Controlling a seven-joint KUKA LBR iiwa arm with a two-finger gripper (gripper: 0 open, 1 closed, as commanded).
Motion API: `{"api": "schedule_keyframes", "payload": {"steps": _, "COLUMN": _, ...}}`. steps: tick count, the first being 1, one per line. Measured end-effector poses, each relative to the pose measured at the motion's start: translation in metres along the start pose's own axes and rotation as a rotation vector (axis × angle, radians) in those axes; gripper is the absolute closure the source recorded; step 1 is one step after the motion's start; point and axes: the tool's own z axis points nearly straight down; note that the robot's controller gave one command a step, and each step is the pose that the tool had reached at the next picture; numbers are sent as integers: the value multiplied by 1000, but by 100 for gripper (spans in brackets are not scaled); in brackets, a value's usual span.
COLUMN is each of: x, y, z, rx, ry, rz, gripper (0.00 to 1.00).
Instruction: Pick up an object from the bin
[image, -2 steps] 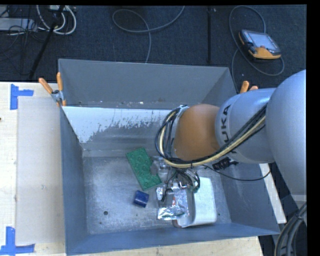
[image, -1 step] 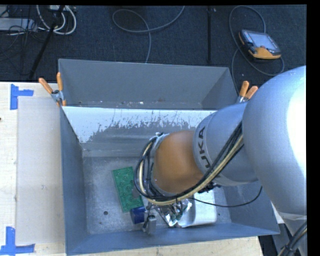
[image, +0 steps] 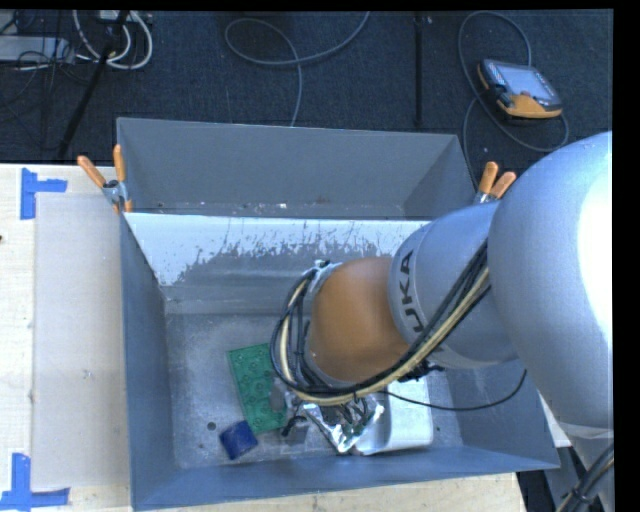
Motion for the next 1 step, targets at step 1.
{"api": "schedule_keyframes", "payload": {"steps": 1, "x": -22, "y": 24, "z": -178, "rx": 0, "ry": 4, "rz": -471, "gripper": 100}}
